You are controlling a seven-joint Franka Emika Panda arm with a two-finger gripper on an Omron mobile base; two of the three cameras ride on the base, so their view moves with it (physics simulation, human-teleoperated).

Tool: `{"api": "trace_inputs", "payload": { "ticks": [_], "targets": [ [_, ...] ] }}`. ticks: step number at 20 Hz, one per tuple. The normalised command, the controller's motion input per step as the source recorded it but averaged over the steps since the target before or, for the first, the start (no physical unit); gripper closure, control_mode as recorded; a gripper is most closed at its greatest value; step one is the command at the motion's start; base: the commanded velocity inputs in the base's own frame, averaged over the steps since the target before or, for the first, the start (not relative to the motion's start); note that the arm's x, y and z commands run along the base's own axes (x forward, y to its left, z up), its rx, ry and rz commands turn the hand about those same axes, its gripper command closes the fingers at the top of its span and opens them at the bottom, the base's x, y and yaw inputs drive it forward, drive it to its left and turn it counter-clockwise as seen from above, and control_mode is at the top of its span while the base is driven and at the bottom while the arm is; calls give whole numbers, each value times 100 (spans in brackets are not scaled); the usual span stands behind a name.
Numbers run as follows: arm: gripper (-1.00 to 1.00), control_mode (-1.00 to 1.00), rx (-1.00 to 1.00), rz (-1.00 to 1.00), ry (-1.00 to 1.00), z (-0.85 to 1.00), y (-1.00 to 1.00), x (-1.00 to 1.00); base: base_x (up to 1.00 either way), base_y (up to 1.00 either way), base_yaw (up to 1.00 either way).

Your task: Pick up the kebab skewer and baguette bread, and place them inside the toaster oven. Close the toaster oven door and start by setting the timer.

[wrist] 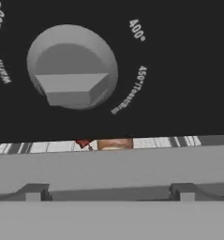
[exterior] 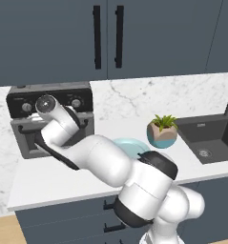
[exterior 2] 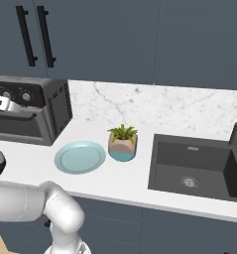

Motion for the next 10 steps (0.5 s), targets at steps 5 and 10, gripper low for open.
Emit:
{"api": "trace_inputs", "payload": {
  "ticks": [5,10],
  "targets": [
    [-100,-100,0,0,0,-13,-30,42,0,0,0],
    [-100,-100,0,0,0,-16,-18,32,0,0,0]
  ]
}}
